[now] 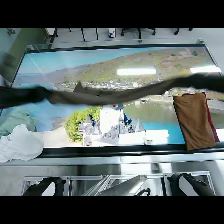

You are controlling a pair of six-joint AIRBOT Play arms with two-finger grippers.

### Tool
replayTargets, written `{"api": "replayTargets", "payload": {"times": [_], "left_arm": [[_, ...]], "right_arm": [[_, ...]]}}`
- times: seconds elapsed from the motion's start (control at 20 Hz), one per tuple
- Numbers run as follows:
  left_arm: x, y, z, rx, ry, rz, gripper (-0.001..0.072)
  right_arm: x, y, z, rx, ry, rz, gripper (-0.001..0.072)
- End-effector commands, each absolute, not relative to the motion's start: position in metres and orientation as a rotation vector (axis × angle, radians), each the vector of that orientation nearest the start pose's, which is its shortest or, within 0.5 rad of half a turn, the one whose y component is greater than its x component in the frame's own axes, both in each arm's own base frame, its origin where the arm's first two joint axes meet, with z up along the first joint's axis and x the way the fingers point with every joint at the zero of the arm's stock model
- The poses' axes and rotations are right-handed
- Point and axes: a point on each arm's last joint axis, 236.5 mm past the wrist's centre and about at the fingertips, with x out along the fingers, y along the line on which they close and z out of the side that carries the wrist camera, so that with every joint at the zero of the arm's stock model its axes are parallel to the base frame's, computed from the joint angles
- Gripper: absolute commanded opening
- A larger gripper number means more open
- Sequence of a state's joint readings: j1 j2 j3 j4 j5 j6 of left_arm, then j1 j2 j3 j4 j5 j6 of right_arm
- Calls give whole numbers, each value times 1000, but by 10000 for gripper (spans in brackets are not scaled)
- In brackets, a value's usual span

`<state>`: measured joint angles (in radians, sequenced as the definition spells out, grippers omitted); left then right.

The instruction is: Fold the shirts.

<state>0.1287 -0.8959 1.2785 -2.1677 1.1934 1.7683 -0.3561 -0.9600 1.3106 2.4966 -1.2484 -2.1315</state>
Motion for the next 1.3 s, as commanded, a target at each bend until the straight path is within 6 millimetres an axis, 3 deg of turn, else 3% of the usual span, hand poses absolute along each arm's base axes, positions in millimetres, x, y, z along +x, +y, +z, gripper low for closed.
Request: {"api": "replayTargets", "payload": {"times": [0.0, 0.05, 0.1, 0.2, 0.3, 0.45, 0.55, 0.65, 0.8, 0.9, 1.0, 1.1, 1.2, 1.25], "left_arm": [[236, -65, 460, -178, -38, -288, 15], [193, -55, 499, -144, -190, -231, 15], [164, -41, 519, -123, -268, -161, 15], [128, -20, 533, -110, -313, -51, 15], [130, -16, 527, -89, -250, -39, 15], [185, -27, 497, -102, -61, -113, 15], [244, -43, 457, -106, 94, -178, 15], [310, -70, 394, -97, 275, -240, 15], [407, -99, 258, -74, 586, -258, 15], [455, -97, 158, -78, 781, -220, 16], [493, -89, 69, -89, 932, -177, 15], [519, -80, -1, -93, 1053, -151, 15], [540, -80, -52, -93, 1144, -144, 15], [550, -81, -65, -90, 1161, -144, 15]], "right_arm": [[270, 67, 471, -39, -38, 369, 17], [237, 69, 508, -101, -162, 318, 17], [212, 72, 533, -137, -251, 285, 17], [177, 80, 560, -170, -362, 260, 17], [177, 81, 558, -172, -356, 263, 17], [227, 76, 517, -83, -161, 332, 17], [272, 72, 471, -16, 10, 401, 17], [320, 60, 413, 85, 174, 434, 17], [389, 45, 296, 245, 431, 437, 17], [429, 36, 200, 327, 586, 408, 17], [464, 22, 105, 403, 705, 322, 18], [490, 12, 23, 470, 810, 245, 17], [509, 1, -45, 533, 873, 161, 17], [517, -3, -68, 541, 897, 141, 17]]}}
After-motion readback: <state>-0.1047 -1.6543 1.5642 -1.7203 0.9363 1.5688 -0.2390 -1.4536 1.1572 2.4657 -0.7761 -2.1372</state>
